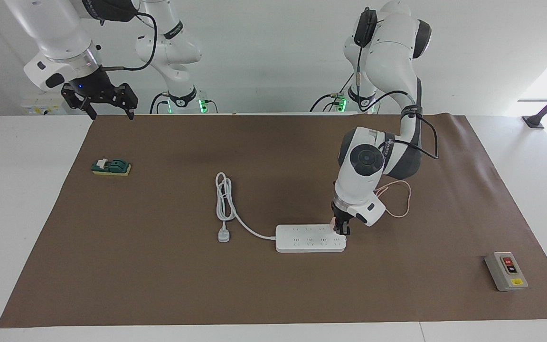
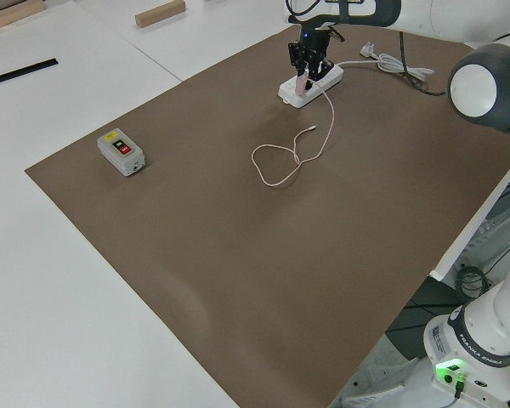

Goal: Plug charger into power strip

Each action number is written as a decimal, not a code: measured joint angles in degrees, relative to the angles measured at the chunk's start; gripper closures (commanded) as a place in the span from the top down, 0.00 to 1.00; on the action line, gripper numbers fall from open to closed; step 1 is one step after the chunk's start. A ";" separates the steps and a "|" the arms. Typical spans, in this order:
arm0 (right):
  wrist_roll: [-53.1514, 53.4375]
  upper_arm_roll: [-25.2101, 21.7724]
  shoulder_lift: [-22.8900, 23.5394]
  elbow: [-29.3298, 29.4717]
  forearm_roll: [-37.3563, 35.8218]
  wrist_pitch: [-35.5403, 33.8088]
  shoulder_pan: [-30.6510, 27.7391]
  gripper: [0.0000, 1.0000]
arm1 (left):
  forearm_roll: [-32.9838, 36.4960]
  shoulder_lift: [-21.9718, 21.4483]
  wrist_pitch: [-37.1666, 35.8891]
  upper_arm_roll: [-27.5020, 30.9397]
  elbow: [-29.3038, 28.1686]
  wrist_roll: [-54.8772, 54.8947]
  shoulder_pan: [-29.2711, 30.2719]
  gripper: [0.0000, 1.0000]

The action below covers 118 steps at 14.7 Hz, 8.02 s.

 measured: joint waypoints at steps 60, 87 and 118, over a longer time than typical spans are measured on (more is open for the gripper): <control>0.00 -0.06 -0.01 0.00 0.00 0.00 -0.02 1.00 | -0.83 -37.95 -15.84 0.40 -23.04 107.19 21.21 1.00; 0.00 -0.18 -0.01 0.00 0.00 0.00 -0.07 1.00 | -4.71 -38.69 -17.98 0.53 -23.03 102.52 20.06 1.00; 0.00 -0.18 -0.02 -0.01 0.00 0.00 -0.07 1.00 | -4.66 -37.27 -20.58 0.75 -18.08 102.40 20.06 1.00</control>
